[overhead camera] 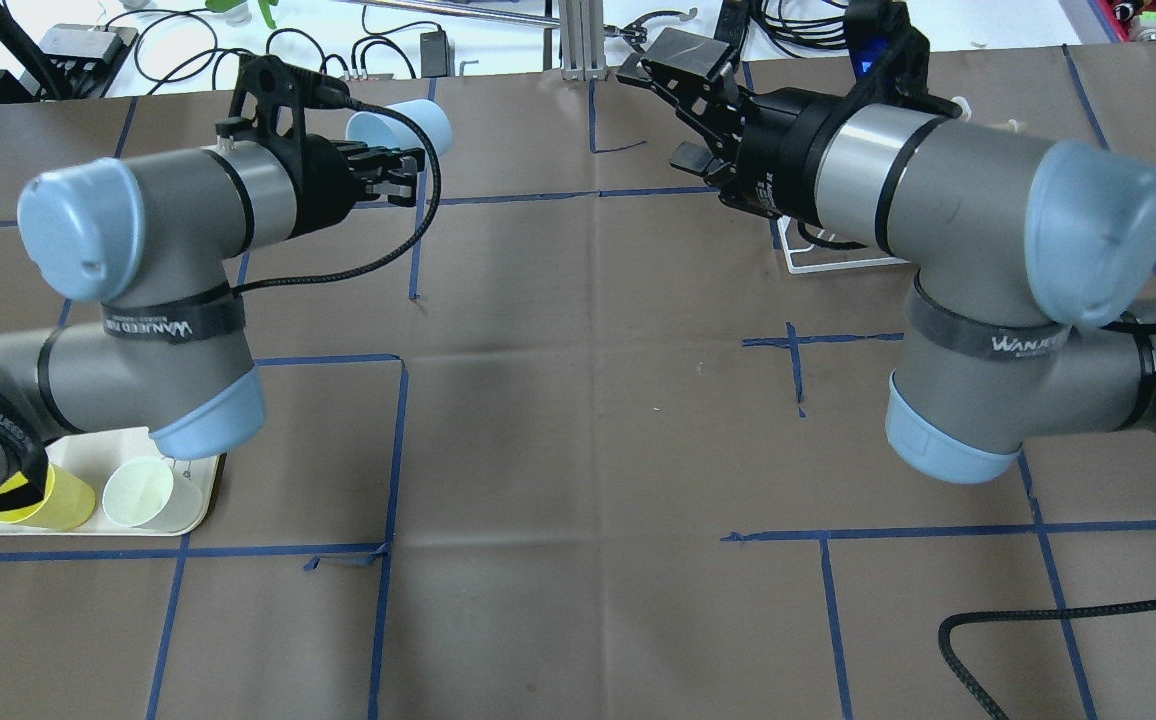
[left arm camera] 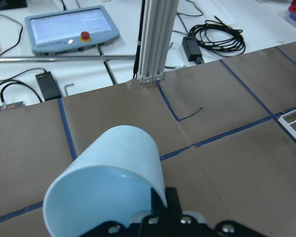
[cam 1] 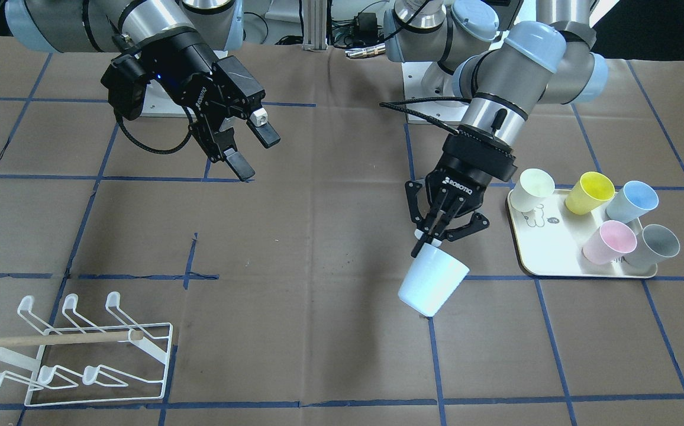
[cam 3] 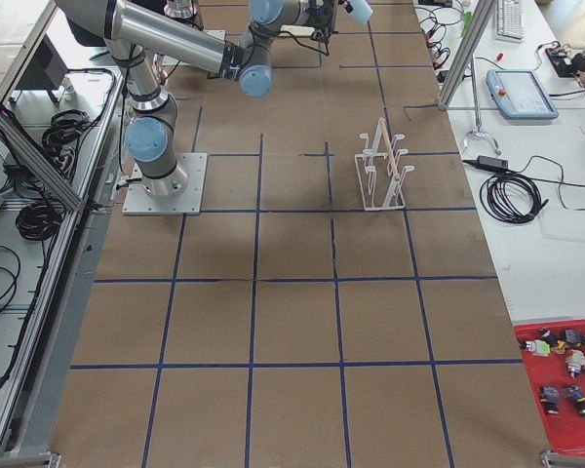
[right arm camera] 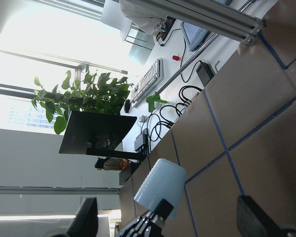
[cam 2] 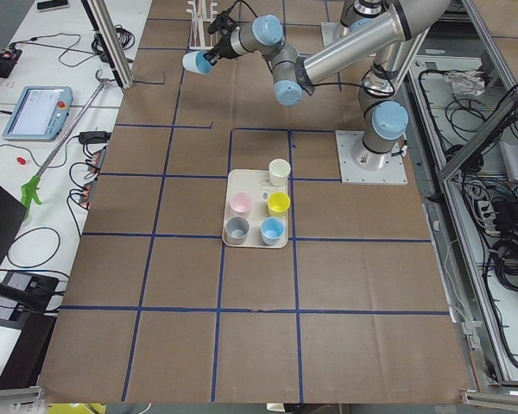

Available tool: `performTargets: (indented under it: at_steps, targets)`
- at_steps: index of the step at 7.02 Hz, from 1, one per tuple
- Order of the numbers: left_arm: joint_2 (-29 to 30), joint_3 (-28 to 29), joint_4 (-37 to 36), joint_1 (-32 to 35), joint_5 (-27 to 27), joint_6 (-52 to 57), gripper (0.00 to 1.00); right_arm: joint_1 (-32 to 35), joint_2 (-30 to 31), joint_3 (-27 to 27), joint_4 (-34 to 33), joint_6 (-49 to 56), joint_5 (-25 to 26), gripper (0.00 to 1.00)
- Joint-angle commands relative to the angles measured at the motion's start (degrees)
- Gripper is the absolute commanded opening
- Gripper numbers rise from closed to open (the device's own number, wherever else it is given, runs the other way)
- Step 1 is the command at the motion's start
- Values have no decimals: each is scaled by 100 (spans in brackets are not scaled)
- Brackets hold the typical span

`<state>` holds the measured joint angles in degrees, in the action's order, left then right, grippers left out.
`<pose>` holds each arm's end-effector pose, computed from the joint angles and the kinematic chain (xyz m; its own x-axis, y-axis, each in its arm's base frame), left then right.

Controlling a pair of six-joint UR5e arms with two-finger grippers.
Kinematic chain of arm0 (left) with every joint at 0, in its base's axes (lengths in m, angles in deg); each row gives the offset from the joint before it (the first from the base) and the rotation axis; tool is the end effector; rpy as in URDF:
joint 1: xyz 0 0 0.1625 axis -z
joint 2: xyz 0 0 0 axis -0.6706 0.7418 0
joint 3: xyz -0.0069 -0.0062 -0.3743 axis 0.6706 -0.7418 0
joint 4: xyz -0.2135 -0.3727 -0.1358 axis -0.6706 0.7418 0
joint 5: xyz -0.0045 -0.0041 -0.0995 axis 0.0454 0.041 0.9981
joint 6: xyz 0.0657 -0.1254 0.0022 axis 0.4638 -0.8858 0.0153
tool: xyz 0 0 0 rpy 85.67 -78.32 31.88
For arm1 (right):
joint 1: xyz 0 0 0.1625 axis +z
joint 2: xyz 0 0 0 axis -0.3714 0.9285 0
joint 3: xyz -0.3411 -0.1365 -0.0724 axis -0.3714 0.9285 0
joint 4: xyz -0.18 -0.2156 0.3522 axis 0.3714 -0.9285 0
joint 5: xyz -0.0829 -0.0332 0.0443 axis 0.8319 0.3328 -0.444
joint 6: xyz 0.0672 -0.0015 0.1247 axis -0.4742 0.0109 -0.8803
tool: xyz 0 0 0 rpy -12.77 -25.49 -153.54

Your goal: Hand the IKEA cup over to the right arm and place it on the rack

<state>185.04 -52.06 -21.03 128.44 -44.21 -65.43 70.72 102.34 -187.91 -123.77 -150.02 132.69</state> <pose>-0.1722 -0.5468 0.2652 -0.8546 0.5094 0.1010 0.2076 0.5133 -0.8327 0.2400 -0.4979 0.3588 -0.3547 0.1382 -0.9247 0.6934 0.7024 -0.1610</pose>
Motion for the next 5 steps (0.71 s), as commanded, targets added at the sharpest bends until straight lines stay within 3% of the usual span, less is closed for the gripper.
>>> performTargets:
  at_steps: [1,3,4,5]
  targets:
    - [275,-789,-1959,77,919,-311,0,3,-310,-672,-1679,-1799,45,99]
    - [576,-959,-2722,173,871,-978,0,3,-758,-973,-2081,-2008,106,100]
    - [489,-950,-2663,313,644,-1233,0,20,-882,-983,-2073,-1990,324,100]
    - [480,-942,-2637,489,268,-1296,0,38,-901,-983,-2116,-1964,222,100]
